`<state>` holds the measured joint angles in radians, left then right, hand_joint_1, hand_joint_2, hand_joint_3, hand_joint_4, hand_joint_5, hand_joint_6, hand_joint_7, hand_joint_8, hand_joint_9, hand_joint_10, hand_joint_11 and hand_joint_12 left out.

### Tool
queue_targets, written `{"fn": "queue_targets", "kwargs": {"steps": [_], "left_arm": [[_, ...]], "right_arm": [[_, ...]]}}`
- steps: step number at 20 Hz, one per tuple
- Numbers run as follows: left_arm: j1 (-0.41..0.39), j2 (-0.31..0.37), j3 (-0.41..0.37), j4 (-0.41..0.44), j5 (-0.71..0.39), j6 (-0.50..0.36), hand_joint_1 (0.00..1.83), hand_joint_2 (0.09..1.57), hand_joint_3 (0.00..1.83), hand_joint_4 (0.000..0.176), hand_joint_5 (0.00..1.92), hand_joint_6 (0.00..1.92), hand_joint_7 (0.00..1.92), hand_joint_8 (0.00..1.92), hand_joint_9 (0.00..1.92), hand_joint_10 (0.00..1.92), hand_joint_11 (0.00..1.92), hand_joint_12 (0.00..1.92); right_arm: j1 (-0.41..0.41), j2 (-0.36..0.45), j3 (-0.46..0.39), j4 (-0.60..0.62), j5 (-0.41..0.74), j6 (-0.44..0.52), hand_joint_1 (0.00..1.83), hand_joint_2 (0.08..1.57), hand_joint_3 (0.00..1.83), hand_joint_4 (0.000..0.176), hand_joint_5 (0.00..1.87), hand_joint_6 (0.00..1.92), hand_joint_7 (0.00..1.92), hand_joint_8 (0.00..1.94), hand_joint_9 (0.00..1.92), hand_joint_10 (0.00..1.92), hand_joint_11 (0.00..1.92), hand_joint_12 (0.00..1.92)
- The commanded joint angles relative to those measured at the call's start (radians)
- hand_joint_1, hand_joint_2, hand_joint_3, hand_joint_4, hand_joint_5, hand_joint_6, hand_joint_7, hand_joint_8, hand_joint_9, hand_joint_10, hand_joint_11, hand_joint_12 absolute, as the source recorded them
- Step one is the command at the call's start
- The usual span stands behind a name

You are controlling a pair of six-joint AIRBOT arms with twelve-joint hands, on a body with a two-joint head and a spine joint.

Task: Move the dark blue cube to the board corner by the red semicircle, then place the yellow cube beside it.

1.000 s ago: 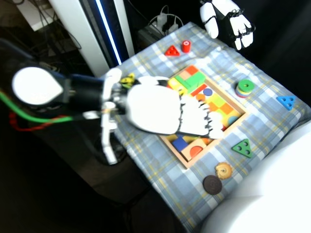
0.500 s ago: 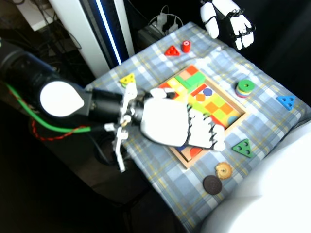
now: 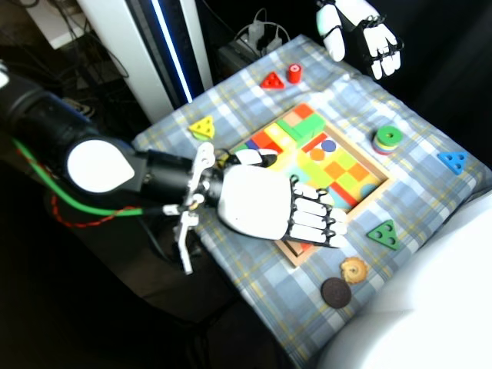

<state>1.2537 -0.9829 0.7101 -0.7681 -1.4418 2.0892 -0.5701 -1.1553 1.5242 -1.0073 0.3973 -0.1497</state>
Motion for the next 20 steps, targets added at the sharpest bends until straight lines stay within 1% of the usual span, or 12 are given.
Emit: {"fn": "queue_targets", "kwargs": {"steps": [1, 2, 4, 8, 15, 16, 17, 20], "left_arm": [[-0.004, -0.004, 0.005, 0.046, -0.108, -0.003, 0.00, 1.41, 0.00, 0.000, 0.35, 0.00, 0.26, 0.00, 0.24, 0.00, 0.00, 0.43], [-0.004, -0.004, 0.005, 0.046, -0.107, -0.003, 0.00, 1.41, 0.00, 0.000, 0.35, 0.00, 0.26, 0.00, 0.23, 0.00, 0.00, 0.38], [-0.004, -0.004, 0.004, 0.046, -0.105, -0.003, 0.00, 1.40, 0.00, 0.000, 0.35, 0.00, 0.25, 0.00, 0.23, 0.00, 0.00, 0.38], [-0.004, -0.006, 0.005, 0.046, -0.105, -0.003, 0.00, 1.39, 0.00, 0.000, 0.34, 0.00, 0.25, 0.00, 0.22, 0.00, 0.00, 0.35], [-0.004, -0.007, 0.004, 0.046, -0.105, -0.003, 0.00, 1.38, 0.00, 0.000, 0.32, 0.00, 0.23, 0.00, 0.22, 0.00, 0.00, 0.33], [-0.004, -0.007, 0.004, 0.046, -0.105, -0.003, 0.00, 1.39, 0.00, 0.000, 0.32, 0.00, 0.23, 0.00, 0.22, 0.00, 0.00, 0.36], [-0.004, -0.007, 0.004, 0.046, -0.105, -0.003, 0.00, 1.38, 0.00, 0.000, 0.32, 0.00, 0.22, 0.00, 0.20, 0.00, 0.00, 0.29], [-0.004, -0.009, 0.004, 0.045, -0.104, -0.003, 0.00, 1.37, 0.00, 0.000, 0.33, 0.01, 0.22, 0.00, 0.20, 0.01, 0.00, 0.28]], "right_arm": [[-0.001, 0.017, -0.007, 0.009, 0.007, -0.001, 0.00, 0.88, 0.00, 0.176, 0.32, 0.00, 0.00, 0.00, 0.00, 0.00, 0.00, 0.00], [-0.002, 0.040, -0.021, -0.003, -0.005, -0.001, 0.00, 0.91, 0.01, 0.176, 0.32, 0.00, 0.00, 0.00, 0.00, 0.00, 0.00, 0.00], [-0.002, 0.062, -0.033, -0.010, -0.017, -0.001, 0.00, 0.91, 0.01, 0.176, 0.31, 0.00, 0.00, 0.00, 0.00, 0.00, 0.00, 0.00], [-0.002, 0.083, -0.036, -0.010, -0.029, -0.001, 0.00, 0.89, 0.00, 0.176, 0.31, 0.00, 0.00, 0.00, 0.00, 0.00, 0.00, 0.00], [0.005, 0.080, -0.009, -0.010, -0.038, -0.001, 0.00, 0.93, 0.01, 0.176, 0.33, 0.01, 0.00, 0.00, 0.00, 0.00, 0.00, 0.00], [0.009, 0.079, -0.010, -0.010, -0.038, -0.001, 0.00, 0.93, 0.01, 0.176, 0.33, 0.01, 0.00, 0.00, 0.00, 0.00, 0.00, 0.00], [0.014, 0.079, -0.009, -0.010, -0.038, -0.001, 0.00, 0.93, 0.01, 0.176, 0.33, 0.01, 0.00, 0.00, 0.00, 0.00, 0.00, 0.00], [0.026, 0.070, -0.002, -0.010, -0.038, -0.001, 0.00, 0.93, 0.01, 0.176, 0.34, 0.01, 0.00, 0.00, 0.00, 0.00, 0.00, 0.00]]}}
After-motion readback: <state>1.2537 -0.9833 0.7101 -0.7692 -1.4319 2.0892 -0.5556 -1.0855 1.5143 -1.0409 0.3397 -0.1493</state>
